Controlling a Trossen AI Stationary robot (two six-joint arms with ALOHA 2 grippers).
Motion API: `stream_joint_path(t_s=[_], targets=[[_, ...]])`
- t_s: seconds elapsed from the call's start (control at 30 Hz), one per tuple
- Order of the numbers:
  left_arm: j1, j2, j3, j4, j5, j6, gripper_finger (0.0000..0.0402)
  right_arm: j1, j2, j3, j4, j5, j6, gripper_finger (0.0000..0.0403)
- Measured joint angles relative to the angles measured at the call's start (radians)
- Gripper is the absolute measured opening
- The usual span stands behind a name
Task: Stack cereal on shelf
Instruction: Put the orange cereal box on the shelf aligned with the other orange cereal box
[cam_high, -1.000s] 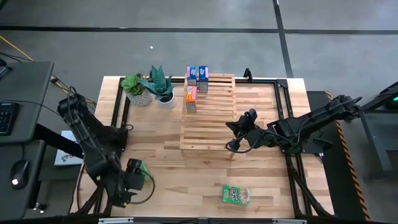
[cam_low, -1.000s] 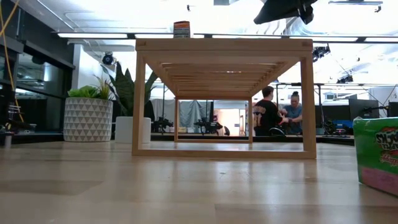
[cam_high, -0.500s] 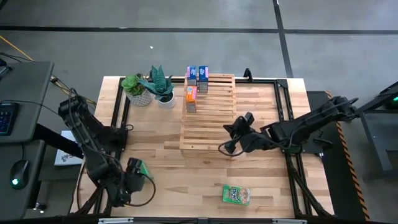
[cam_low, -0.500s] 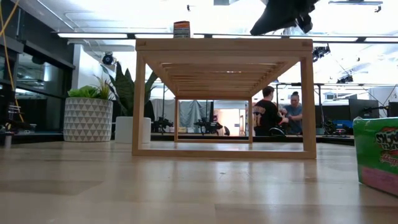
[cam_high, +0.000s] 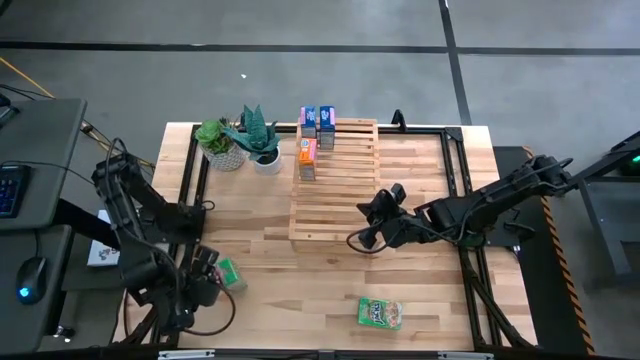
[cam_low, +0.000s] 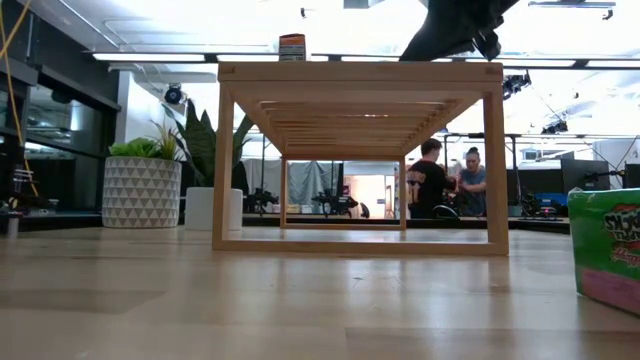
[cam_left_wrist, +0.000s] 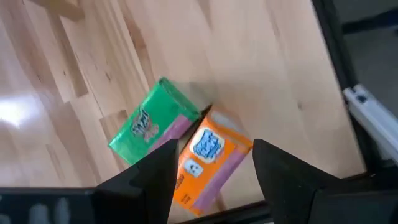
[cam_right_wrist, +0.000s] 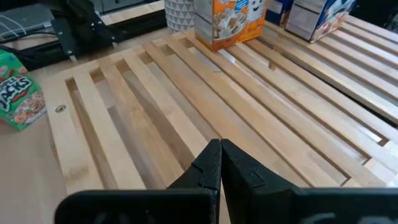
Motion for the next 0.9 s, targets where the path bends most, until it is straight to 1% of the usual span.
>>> stream_joint_path(t_s=[0.2, 0.37, 0.47, 0.6, 0.77, 0.9], targets=[[-0.04, 0.003, -0.067, 0.005, -0.008, -0.03, 0.0195, 0.0, 0.0, 0.0, 0.0, -0.002, 0.0, 0.0], [-0.067, 0.004, -0.117, 0.087, -0.026, -0.038, 0.0195, 0.0, 0.0, 0.0, 0.0, -0.002, 0.0, 0.0], [-0.073, 0.003, -0.122, 0.108, -0.035, -0.049, 0.0195, 0.0, 0.0, 0.0, 0.0, -0.002, 0.0, 0.0], [-0.073, 0.003, -0.122, 0.118, -0.091, -0.055, 0.0195, 0.0, 0.0, 0.0, 0.0, 0.003, 0.0, 0.0], [-0.073, 0.003, -0.122, 0.117, -0.138, -0.081, 0.0195, 0.0, 0.0, 0.001, 0.0, 0.004, 0.0, 0.0], [-0.073, 0.003, -0.122, 0.114, -0.123, -0.04, 0.0195, 0.0, 0.0, 0.002, 0.0, 0.005, 0.0, 0.0]])
